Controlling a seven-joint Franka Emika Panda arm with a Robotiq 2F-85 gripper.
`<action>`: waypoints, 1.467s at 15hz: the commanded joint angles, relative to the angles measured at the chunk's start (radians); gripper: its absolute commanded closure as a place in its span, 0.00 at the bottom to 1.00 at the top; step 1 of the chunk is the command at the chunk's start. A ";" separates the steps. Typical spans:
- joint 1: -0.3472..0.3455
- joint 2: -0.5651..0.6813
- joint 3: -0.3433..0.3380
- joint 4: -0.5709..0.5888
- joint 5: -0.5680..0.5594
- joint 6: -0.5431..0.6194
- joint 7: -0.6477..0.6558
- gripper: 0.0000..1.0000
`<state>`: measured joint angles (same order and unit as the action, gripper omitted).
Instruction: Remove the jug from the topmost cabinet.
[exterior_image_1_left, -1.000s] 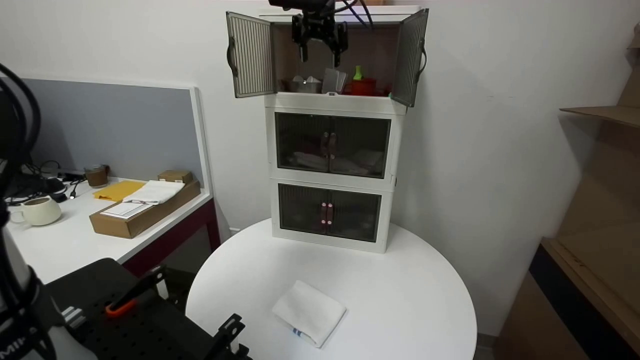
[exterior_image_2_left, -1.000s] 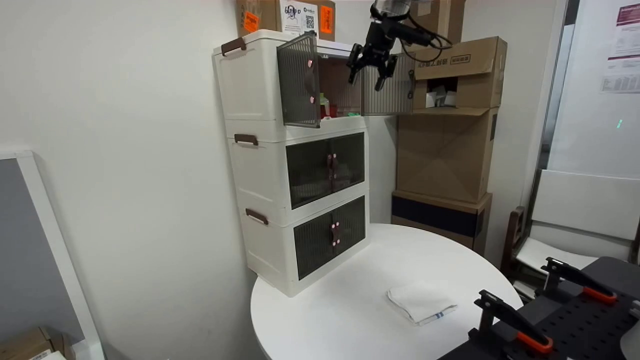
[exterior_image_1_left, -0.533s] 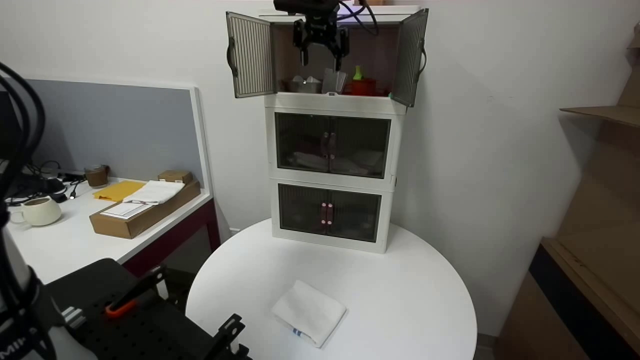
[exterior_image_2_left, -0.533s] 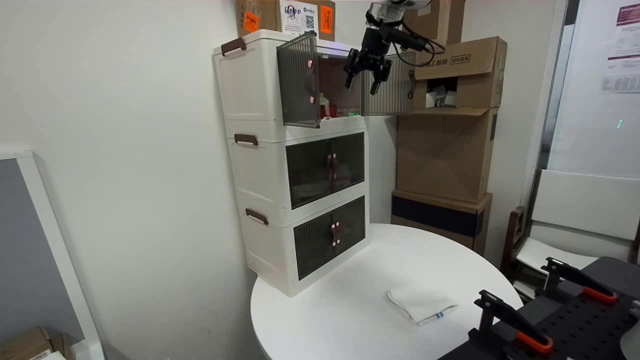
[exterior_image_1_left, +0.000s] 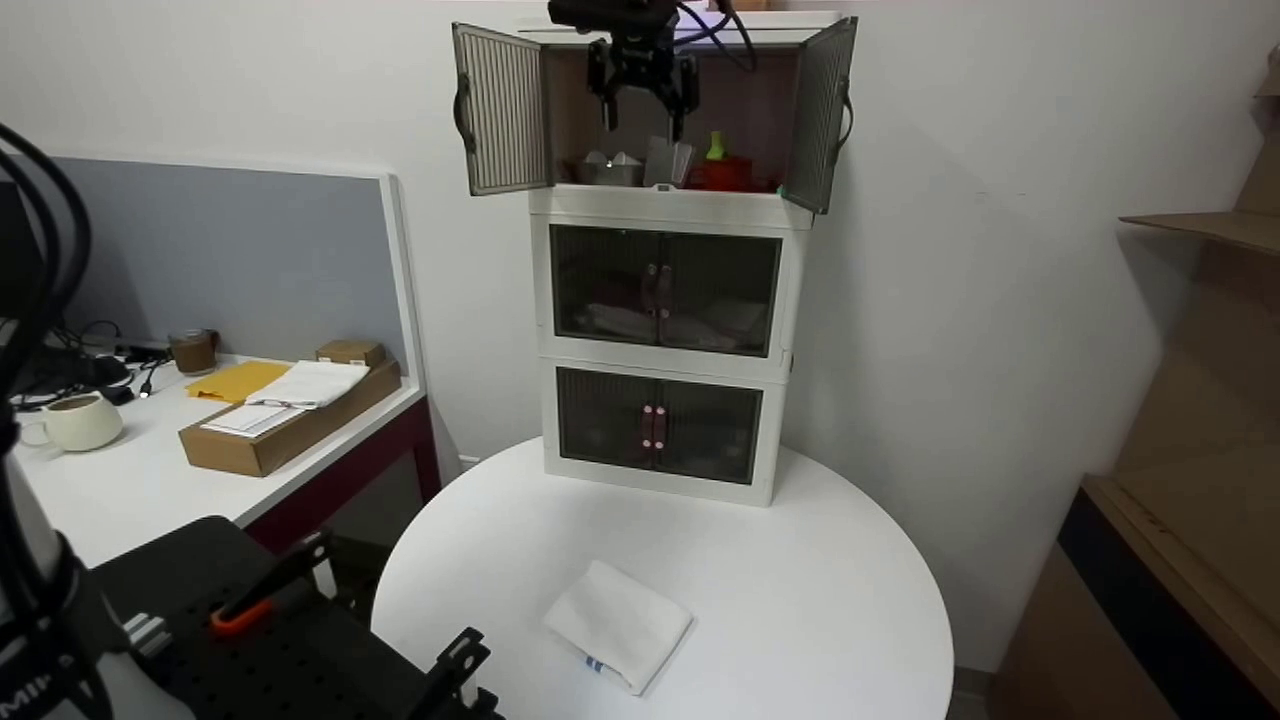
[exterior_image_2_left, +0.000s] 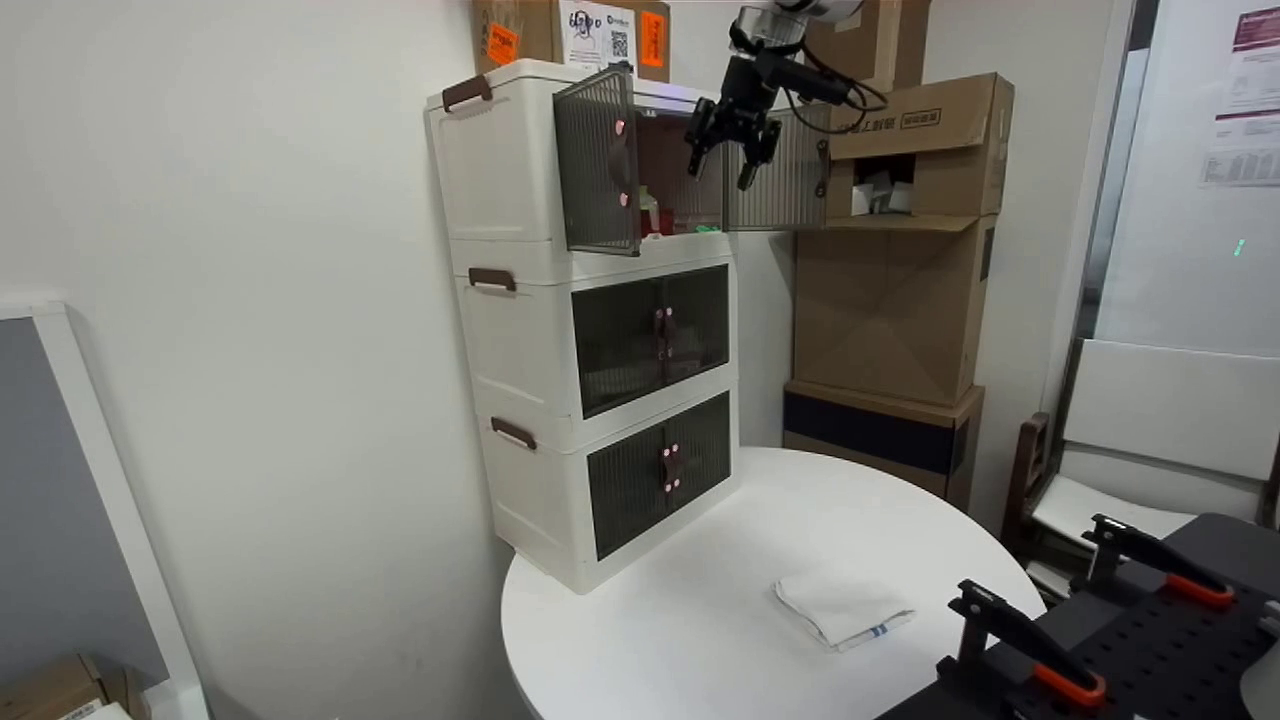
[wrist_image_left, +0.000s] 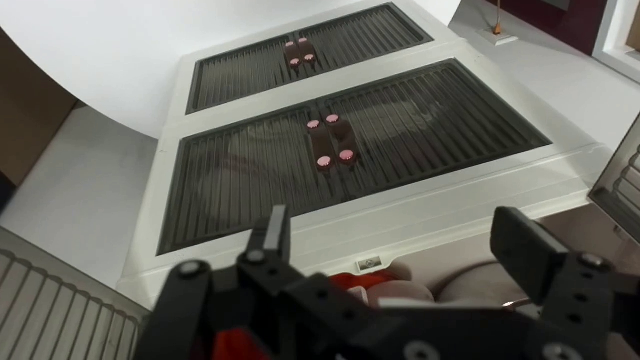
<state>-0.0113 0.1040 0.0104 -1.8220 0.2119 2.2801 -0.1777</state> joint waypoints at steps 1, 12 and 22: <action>0.005 0.022 0.021 -0.011 0.054 0.120 -0.037 0.00; -0.068 0.263 0.134 0.136 0.300 0.449 -0.320 0.00; -0.191 0.427 0.305 0.313 0.511 0.458 -0.628 0.31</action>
<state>-0.1720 0.4764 0.2638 -1.5827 0.6742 2.7487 -0.7235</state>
